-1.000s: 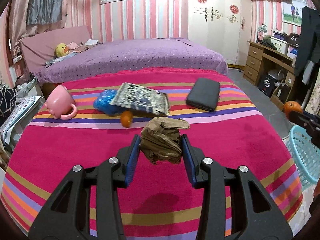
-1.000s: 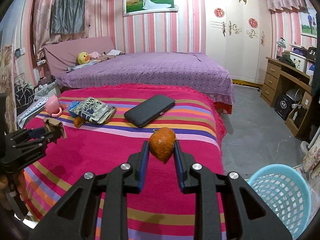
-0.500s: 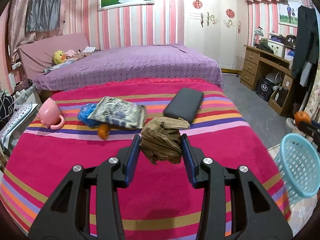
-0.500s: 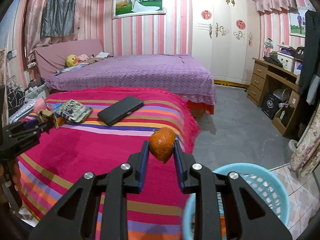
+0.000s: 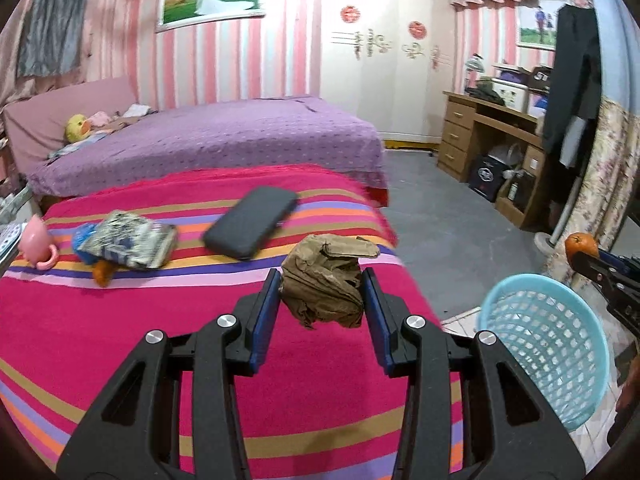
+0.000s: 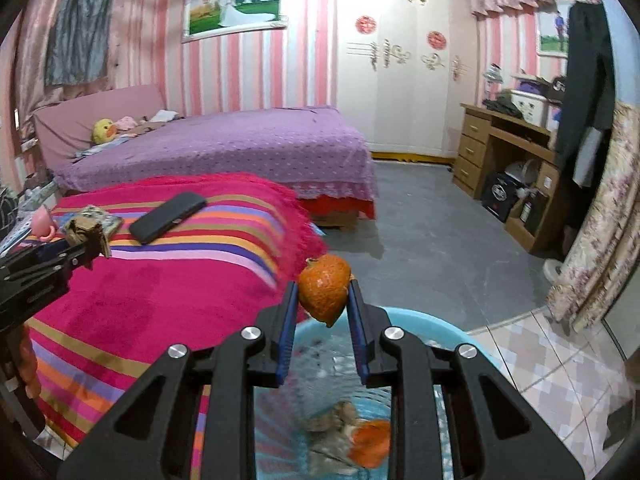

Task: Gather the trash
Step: 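Carry the tan cloth and tangerine over the blue basket with both grippers, then open the left gripper over the basket while the right gripper opens too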

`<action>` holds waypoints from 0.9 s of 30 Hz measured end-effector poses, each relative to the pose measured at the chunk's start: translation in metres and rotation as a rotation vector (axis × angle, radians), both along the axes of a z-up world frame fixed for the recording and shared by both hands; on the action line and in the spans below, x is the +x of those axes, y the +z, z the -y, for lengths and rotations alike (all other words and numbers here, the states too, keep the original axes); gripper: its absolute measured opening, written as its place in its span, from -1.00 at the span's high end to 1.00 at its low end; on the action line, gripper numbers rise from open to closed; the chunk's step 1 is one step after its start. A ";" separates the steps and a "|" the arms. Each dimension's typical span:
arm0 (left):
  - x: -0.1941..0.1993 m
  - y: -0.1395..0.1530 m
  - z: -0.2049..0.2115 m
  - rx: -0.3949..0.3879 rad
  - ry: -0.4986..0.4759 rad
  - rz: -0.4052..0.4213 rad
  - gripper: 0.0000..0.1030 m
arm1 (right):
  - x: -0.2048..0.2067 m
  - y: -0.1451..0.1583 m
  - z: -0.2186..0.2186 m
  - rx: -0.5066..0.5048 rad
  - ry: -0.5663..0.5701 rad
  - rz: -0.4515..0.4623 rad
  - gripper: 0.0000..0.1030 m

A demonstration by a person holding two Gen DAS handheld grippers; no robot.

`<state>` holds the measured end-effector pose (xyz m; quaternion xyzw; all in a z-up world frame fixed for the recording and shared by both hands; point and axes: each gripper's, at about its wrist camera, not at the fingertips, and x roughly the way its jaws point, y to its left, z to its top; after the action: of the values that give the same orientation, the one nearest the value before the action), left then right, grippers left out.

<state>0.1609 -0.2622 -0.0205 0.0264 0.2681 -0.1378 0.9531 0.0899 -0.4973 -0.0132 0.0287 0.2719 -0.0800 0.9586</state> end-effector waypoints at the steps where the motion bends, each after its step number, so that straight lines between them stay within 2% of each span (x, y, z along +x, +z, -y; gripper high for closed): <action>1: -0.001 -0.001 0.008 0.002 -0.013 -0.002 0.22 | -0.003 -0.002 0.008 0.005 -0.013 -0.004 0.51; 6: -0.011 -0.008 0.042 0.021 -0.064 -0.008 0.22 | -0.013 -0.012 0.039 0.022 -0.065 -0.023 0.51; 15: -0.025 -0.021 0.101 0.047 -0.182 -0.050 0.22 | -0.024 -0.022 0.062 0.021 -0.092 -0.059 0.51; 23: -0.029 -0.027 0.143 0.068 -0.254 -0.089 0.21 | -0.038 -0.029 0.081 0.042 -0.117 -0.054 0.51; 27: -0.030 -0.032 0.155 0.082 -0.282 -0.095 0.12 | -0.039 -0.031 0.083 0.039 -0.118 -0.056 0.51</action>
<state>0.1305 -0.4175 -0.0521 0.0959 0.3120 -0.2604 0.9087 0.0506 -0.5801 -0.0447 0.0611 0.2982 -0.1321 0.9434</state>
